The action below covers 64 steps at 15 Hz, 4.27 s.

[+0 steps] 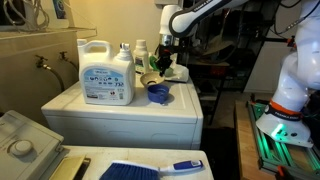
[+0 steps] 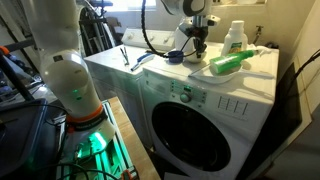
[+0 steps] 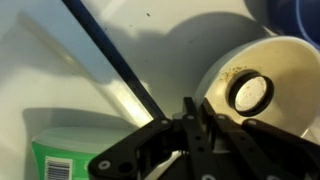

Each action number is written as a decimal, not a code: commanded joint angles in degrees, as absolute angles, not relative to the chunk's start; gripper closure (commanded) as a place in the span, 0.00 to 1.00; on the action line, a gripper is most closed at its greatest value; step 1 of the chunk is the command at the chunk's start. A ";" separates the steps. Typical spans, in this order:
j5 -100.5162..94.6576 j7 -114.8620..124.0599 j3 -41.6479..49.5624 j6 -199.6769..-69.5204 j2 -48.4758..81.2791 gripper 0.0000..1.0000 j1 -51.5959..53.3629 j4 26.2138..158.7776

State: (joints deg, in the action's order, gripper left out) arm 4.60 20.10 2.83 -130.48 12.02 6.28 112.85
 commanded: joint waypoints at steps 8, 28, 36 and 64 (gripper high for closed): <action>10.25 15.41 1.36 -135.26 9.14 0.38 2.50 120.18; 15.25 12.46 -0.13 -137.49 11.20 0.96 1.93 120.68; 7.32 13.65 0.32 -136.24 8.10 0.96 3.21 119.57; 14.69 -16.08 -6.12 -140.21 20.74 0.48 -2.26 109.46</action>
State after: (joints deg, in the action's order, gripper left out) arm 13.03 -13.79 -4.87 -142.23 19.61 -0.48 111.06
